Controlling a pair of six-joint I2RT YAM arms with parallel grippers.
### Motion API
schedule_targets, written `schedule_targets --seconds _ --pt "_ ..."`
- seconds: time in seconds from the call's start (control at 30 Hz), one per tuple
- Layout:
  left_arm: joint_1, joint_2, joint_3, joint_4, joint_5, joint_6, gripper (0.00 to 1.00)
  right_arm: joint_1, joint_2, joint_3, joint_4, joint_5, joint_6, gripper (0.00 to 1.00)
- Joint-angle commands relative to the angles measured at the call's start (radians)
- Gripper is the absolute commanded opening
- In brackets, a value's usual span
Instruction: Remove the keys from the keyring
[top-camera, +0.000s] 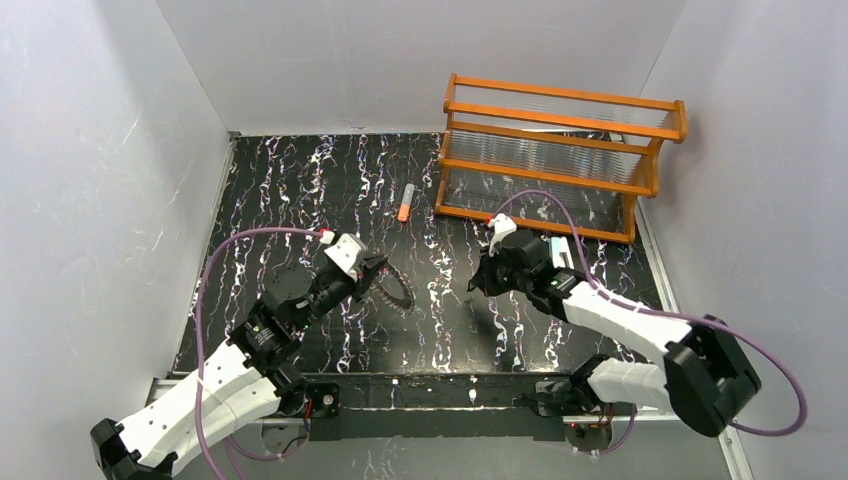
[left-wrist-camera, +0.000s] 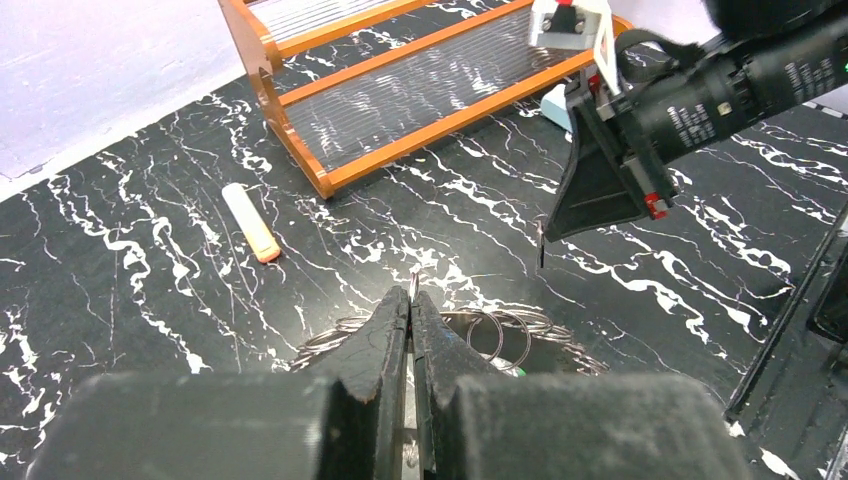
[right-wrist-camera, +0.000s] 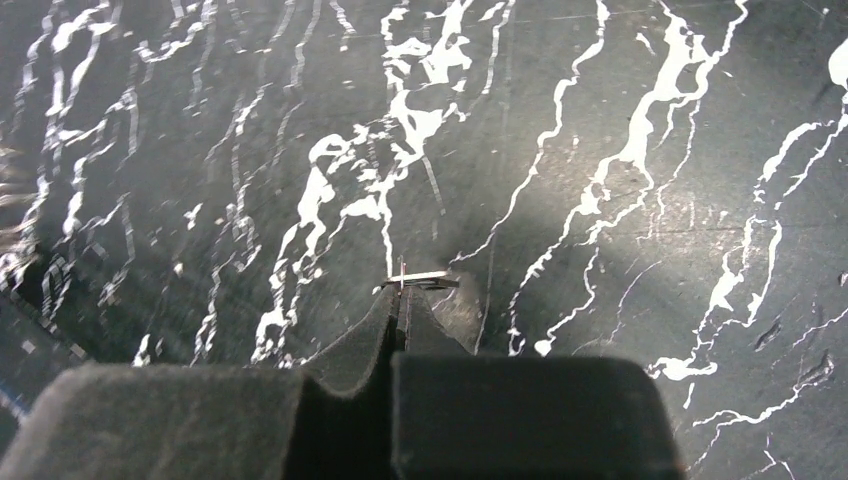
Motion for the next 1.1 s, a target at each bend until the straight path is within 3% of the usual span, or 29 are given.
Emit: schedule_targets --seconds 0.0,0.1,0.17,0.37,0.47,0.57,0.7,0.8,0.9,1.07 --pt "0.003 -0.025 -0.005 0.025 -0.037 0.018 0.0 -0.003 0.084 0.001 0.183 0.13 0.066 0.04" --pt "0.003 -0.028 -0.008 0.029 -0.039 0.016 0.0 -0.005 0.161 0.019 0.236 0.159 0.069 0.07" --pt "0.003 -0.03 -0.007 0.028 -0.042 0.016 0.0 -0.006 0.221 0.044 0.251 0.159 0.065 0.15" --pt "0.003 -0.035 -0.009 0.027 -0.041 0.022 0.0 -0.006 0.299 0.084 0.311 0.17 0.053 0.48" --pt "0.003 -0.032 -0.01 0.029 -0.034 0.023 0.0 -0.006 0.278 0.123 0.253 0.177 0.042 0.66" --pt "0.003 -0.03 -0.011 0.032 -0.022 0.028 0.0 -0.006 0.221 0.148 0.193 0.185 0.016 0.75" --pt "0.003 -0.028 -0.013 0.039 -0.009 0.032 0.0 -0.006 0.045 0.037 0.303 0.145 0.006 0.97" --pt "0.003 -0.021 -0.013 0.04 -0.009 0.031 0.0 -0.006 -0.109 -0.074 0.388 0.239 0.119 0.99" --pt "0.003 -0.012 -0.012 0.041 -0.008 0.027 0.0 -0.006 -0.238 -0.162 0.44 0.286 0.104 0.99" --pt "0.006 0.006 -0.013 0.051 0.041 0.022 0.0 -0.007 -0.341 -0.177 0.376 0.233 0.06 0.99"
